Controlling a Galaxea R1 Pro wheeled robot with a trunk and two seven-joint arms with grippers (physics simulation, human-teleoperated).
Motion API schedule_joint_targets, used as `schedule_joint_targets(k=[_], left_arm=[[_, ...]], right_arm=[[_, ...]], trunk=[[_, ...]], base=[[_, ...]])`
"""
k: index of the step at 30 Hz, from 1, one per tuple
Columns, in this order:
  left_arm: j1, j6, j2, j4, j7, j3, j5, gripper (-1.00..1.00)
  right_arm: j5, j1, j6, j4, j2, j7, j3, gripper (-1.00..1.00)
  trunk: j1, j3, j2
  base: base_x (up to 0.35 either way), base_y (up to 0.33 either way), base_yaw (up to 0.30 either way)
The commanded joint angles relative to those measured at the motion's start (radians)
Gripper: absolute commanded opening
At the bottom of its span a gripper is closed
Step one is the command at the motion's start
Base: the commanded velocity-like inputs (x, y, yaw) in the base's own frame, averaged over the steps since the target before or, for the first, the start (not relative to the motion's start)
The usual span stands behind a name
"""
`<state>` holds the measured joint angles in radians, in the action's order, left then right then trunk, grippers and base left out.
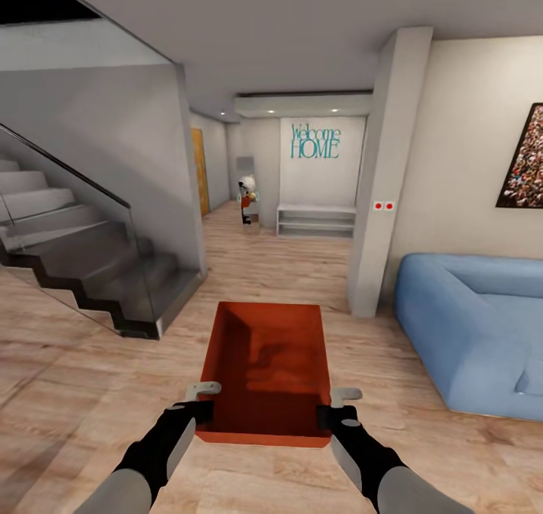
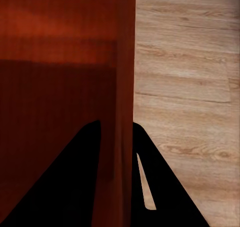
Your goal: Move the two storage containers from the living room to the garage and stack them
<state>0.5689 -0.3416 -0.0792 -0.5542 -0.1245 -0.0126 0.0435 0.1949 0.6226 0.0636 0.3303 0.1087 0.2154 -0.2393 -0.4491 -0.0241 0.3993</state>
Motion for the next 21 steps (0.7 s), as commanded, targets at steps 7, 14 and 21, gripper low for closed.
schedule_joint_targets(k=[7,14,21], left_arm=[[0.000,-0.008,0.001,-0.003,-0.040,0.017,-0.019,-1.00],[0.000,-0.008,0.001,-0.003,-0.040,0.016,-0.019,-1.00],[0.000,-0.008,0.001,-0.003,-0.040,0.017,-0.019,-1.00]], right_arm=[[-0.005,0.000,0.007,0.003,-0.004,0.019,0.009,-1.00],[-0.005,0.000,0.006,0.003,-0.004,0.018,0.009,-1.00],[-0.005,0.000,0.005,0.003,-0.006,0.019,0.008,-1.00]], trunk=[[-0.001,0.000,0.001],[-0.001,0.000,0.001],[-0.001,0.000,0.001]], base=[[0.323,0.000,0.000],[0.323,0.000,0.000],[0.323,0.000,0.000]])
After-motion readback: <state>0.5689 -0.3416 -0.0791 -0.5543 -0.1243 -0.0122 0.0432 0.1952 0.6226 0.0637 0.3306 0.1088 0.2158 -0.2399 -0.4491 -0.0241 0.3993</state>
